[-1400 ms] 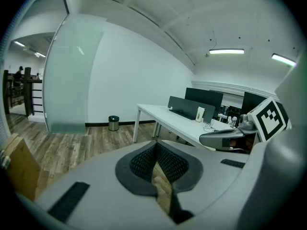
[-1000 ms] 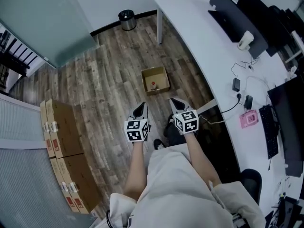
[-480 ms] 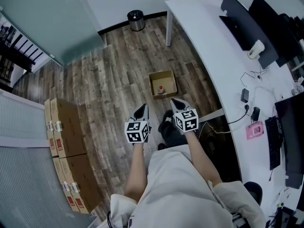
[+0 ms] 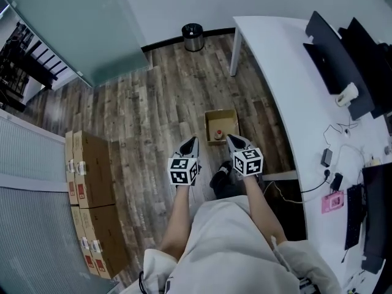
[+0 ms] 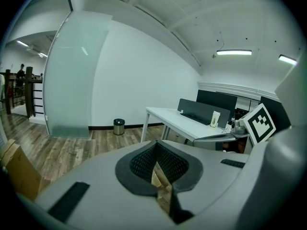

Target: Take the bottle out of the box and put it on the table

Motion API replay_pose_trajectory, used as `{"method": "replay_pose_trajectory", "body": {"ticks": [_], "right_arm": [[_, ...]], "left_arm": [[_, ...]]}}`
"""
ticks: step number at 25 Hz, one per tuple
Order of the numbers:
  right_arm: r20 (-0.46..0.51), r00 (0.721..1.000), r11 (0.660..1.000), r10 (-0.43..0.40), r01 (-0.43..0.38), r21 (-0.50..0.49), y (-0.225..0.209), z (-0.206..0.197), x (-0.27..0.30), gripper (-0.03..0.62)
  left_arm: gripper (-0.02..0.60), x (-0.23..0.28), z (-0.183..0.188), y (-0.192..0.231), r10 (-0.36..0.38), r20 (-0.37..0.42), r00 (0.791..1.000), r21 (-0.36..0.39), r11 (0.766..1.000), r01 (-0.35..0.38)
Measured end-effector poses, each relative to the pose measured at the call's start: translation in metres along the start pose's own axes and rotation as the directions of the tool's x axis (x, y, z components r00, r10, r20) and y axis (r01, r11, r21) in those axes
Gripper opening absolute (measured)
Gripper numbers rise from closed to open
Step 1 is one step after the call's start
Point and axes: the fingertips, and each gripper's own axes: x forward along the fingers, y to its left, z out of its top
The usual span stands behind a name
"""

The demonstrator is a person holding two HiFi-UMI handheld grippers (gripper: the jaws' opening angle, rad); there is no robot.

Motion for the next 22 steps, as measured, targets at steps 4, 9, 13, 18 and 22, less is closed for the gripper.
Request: {"method": "replay_pose_trajectory", "body": {"ticks": [4,9,13,18,22], "right_arm": [[0.014,1.0,1.0,0.015,-0.015,0.02,-0.02,0.032,0.033,0.038],[-0.016,1.0,1.0,0.015,-0.015,-0.018,-0.036,0.053,0.072,0.038],[-0.024,0.999,1.0,0.029,-0.029,-0.006,-0.058,0.069,0.094,0.038],[-0.007,1.0,0.999,0.008,-0.008,0.04,-0.103,0.09,0.111,0.039],[0.006,1.0,0.997,-0.017,0.017,0.079,-0.14,0.104,0.124,0.039]], "left_arm": [[0.012,0.027,0.024,0.018,0.017,-0.005,1.0,0.021,1.0,-0.017],[0.012,0.059,0.049,0.044,0.05,-0.013,0.999,0.024,0.998,-0.05],[0.012,0.092,0.063,0.059,0.062,-0.028,0.998,0.014,0.998,-0.062],[0.012,0.143,0.082,0.066,0.042,-0.051,0.998,0.028,0.999,-0.041],[0.012,0.186,0.094,0.069,0.02,-0.068,0.997,0.041,0.999,-0.018]]}}
